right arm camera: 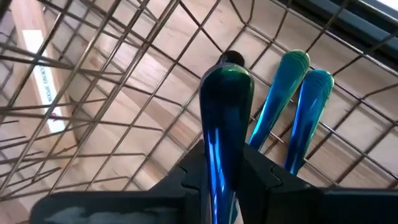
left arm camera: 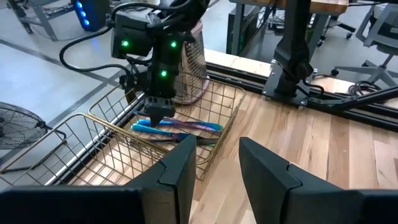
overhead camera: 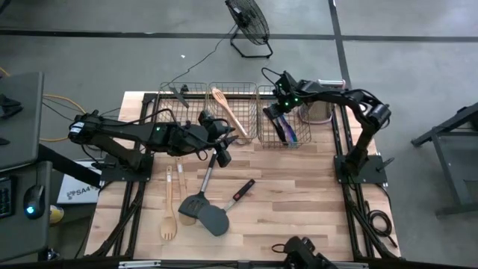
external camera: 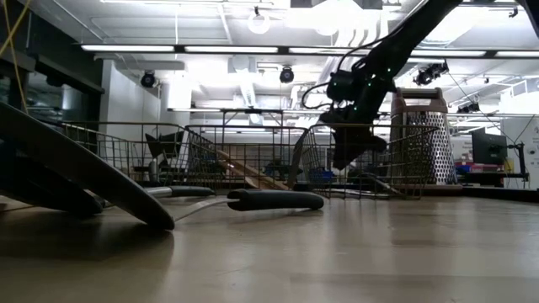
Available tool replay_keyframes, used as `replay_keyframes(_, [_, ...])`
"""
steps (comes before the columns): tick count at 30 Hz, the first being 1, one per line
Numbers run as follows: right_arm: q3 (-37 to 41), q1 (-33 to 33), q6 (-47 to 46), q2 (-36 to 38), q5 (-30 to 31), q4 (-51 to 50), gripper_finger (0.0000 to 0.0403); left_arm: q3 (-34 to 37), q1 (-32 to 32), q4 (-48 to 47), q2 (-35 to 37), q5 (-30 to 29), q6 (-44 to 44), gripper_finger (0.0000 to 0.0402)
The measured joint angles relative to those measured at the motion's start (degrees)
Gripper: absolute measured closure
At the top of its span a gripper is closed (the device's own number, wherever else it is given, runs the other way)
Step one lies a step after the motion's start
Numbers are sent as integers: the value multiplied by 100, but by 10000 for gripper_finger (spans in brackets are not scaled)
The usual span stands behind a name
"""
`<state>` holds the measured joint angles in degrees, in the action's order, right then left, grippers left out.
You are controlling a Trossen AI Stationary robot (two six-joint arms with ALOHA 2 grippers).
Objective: Pick & Place Kitchen Items
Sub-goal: Put the blue knife into the right wire basket
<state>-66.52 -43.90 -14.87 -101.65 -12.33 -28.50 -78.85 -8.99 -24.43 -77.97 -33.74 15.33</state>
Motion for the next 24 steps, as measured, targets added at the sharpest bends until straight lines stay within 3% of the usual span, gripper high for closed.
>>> replay_keyframes(18, [0, 30, 27, -541, 528, 551, 356, 0, 1, -131, 0, -52, 22, 280])
replay_keyframes(24, [0, 87, 20, -576, 522, 673, 330, 0, 0, -162, 0, -51, 22, 280])
